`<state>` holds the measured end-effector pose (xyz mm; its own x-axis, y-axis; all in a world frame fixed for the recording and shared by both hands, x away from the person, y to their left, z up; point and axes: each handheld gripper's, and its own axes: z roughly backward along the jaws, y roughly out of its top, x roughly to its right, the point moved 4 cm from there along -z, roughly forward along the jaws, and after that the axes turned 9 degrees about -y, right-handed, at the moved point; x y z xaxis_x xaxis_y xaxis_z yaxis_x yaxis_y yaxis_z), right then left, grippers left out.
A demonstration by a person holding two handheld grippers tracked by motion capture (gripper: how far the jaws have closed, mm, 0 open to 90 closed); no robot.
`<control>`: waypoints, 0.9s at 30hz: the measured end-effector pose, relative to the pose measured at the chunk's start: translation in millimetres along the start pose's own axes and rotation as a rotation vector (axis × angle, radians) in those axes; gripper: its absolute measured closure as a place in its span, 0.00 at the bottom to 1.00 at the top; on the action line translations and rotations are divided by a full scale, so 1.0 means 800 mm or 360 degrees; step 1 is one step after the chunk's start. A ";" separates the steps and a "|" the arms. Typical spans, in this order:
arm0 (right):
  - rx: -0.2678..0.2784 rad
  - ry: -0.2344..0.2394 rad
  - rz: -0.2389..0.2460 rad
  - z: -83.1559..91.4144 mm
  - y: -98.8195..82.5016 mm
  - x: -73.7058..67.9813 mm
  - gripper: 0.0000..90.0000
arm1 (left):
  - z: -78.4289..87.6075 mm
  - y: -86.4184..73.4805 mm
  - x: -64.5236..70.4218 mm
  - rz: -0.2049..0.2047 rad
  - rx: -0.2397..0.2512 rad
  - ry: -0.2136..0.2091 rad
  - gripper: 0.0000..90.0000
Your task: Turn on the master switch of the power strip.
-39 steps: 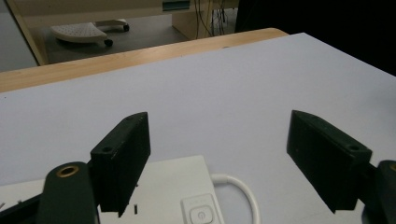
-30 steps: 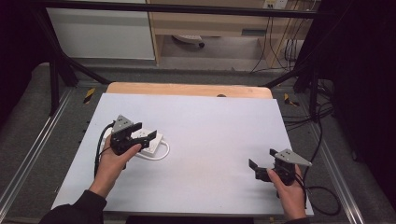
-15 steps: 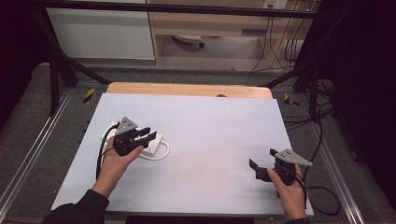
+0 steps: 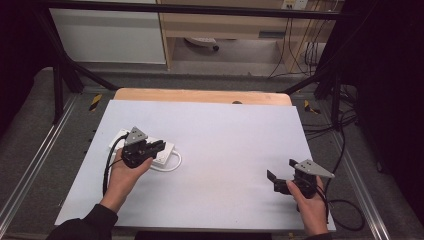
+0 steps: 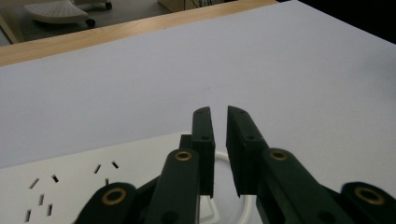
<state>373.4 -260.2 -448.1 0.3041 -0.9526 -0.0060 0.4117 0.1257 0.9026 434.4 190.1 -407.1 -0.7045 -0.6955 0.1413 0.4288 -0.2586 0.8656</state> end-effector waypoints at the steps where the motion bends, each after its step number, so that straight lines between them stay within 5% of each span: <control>1: 0.0000 0.0000 0.0000 0.000 0.000 0.000 0.05 | 0.000 0.000 0.000 0.0001 -0.0004 -0.0002 0.92; 27: -0.0008 0.0011 0.0010 -0.001 -0.001 -0.002 0.04 | -0.008 -0.020 -0.011 0.0052 -0.0101 0.0000 1.00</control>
<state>373.6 -258.4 -449.0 0.3128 -0.9498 -0.0035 0.4141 0.1331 0.9004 437.6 195.8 -425.1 -0.6896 -0.7042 0.1690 0.4866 -0.2777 0.8283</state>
